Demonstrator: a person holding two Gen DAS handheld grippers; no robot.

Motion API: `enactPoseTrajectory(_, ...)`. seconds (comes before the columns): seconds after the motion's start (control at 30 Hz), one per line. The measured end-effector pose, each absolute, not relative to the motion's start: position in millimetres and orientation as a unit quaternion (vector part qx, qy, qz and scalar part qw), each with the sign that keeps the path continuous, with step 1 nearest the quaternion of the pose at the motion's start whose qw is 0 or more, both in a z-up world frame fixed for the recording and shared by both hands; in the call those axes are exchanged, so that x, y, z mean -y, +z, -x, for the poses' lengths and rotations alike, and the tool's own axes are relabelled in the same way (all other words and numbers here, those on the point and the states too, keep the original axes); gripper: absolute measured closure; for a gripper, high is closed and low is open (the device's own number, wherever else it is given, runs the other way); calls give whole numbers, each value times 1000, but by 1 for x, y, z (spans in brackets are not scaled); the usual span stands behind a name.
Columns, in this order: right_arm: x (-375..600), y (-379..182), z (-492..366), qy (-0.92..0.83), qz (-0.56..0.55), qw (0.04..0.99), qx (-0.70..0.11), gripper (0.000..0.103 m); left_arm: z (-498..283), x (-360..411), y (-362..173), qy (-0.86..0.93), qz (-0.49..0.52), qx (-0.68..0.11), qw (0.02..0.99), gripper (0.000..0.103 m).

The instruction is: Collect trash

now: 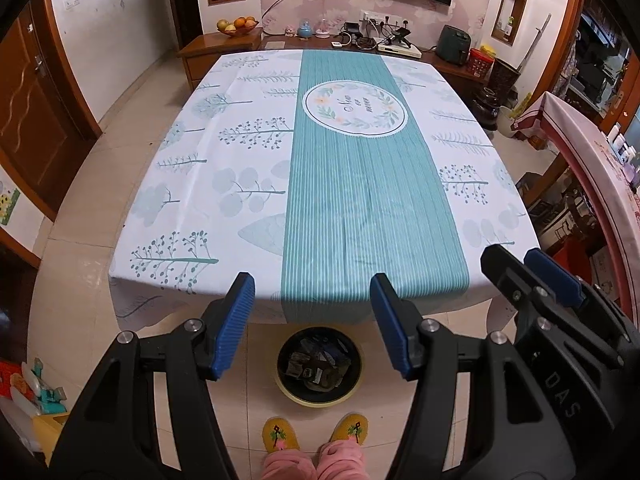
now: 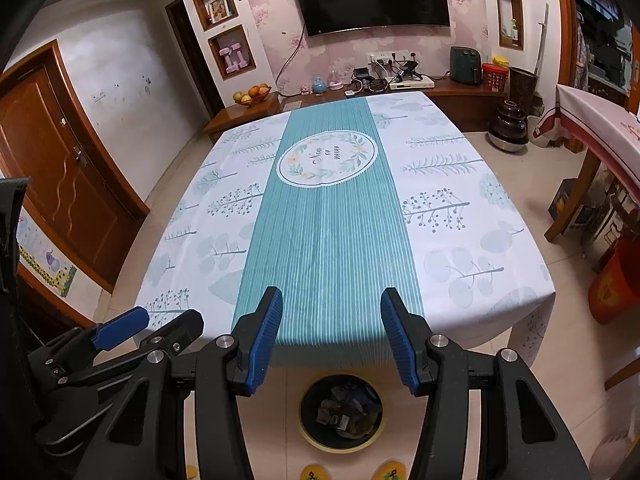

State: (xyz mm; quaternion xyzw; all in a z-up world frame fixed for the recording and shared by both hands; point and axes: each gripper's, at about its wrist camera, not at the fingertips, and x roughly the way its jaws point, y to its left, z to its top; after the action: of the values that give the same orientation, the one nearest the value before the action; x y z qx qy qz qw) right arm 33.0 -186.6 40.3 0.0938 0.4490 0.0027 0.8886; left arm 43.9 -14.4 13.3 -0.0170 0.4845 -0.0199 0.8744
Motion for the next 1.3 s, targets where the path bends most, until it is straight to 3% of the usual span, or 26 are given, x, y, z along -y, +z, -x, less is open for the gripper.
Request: enactPoseTrajectory(1.3,194,49,-41,0,-88,889,-449,51,-49,18,18,-20,12,-485,874,46)
